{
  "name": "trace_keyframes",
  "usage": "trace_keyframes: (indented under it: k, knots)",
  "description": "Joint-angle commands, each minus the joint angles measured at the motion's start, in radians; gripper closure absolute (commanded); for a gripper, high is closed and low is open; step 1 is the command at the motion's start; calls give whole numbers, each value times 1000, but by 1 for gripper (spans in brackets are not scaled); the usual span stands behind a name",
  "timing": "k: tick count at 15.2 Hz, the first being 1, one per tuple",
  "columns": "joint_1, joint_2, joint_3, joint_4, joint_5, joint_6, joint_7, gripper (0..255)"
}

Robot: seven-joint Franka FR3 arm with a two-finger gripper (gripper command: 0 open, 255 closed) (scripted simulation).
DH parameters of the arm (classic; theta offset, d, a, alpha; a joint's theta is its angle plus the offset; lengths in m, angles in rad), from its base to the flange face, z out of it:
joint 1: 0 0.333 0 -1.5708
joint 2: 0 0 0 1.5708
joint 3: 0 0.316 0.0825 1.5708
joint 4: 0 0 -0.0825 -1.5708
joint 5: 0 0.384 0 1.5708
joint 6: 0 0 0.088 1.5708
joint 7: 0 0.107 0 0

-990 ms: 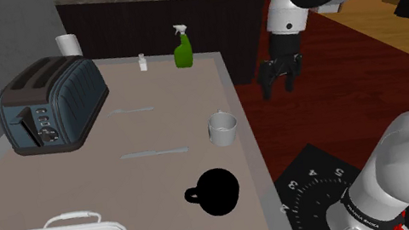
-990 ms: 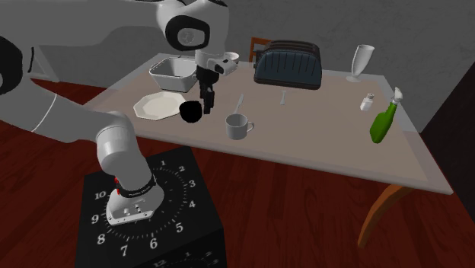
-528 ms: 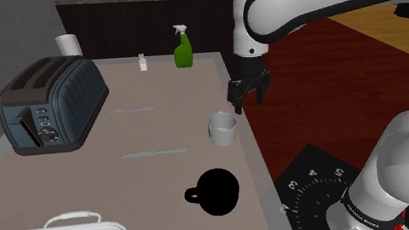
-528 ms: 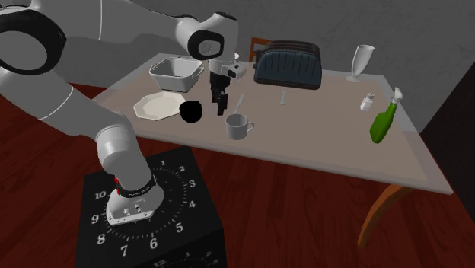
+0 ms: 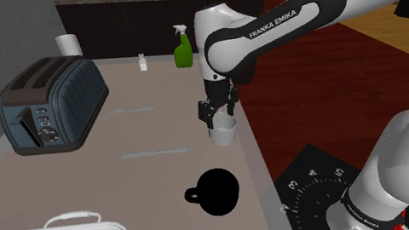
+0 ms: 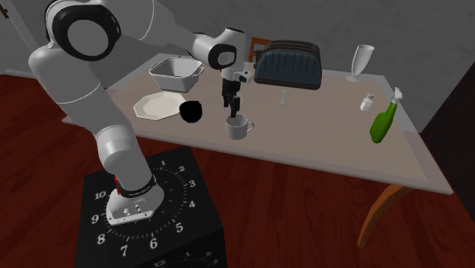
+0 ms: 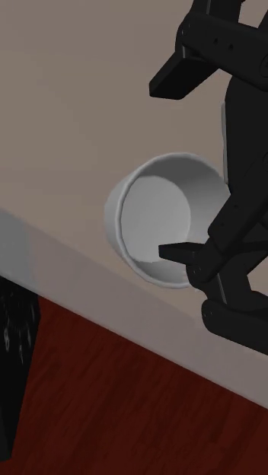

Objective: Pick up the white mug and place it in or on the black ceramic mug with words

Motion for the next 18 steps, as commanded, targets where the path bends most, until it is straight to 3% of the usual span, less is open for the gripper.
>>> trace_keyframes:
  k: [1, 10, 17, 18]
  knots:
    - [6, 77, 17, 43, -32, 35, 25, 0]
    - [9, 152, 21, 1, -58, 152, 44, 0]
    - [9, 152, 21, 1, -58, 151, 44, 0]
    - [9, 152, 21, 1, -58, 151, 44, 255]
